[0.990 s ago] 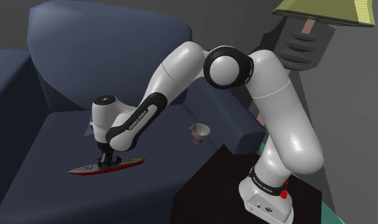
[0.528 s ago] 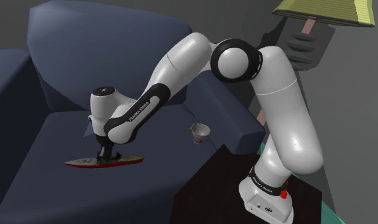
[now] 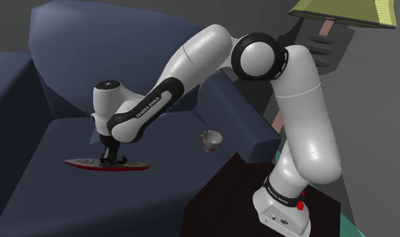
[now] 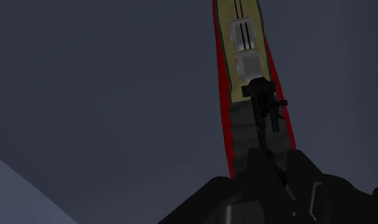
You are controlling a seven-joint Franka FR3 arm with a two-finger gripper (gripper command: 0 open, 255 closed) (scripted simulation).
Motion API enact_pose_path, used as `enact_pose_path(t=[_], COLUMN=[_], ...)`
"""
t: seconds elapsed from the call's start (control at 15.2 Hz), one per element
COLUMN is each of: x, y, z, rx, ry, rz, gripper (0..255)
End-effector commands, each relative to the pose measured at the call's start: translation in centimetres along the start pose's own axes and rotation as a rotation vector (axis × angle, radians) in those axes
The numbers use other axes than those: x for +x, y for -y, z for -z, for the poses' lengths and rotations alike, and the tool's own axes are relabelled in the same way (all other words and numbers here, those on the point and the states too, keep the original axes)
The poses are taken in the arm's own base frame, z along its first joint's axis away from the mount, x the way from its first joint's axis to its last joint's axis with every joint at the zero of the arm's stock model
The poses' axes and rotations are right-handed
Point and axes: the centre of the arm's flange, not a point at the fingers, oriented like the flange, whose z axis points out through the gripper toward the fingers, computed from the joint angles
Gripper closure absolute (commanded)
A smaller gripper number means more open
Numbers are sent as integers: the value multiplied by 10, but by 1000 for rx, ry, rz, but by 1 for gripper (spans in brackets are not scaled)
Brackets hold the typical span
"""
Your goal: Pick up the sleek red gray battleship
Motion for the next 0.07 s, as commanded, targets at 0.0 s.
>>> enact_pose_path(t=[0.0], x=[0], y=[0], z=[4], rx=[0], ry=[0], rz=[0], gripper=[255])
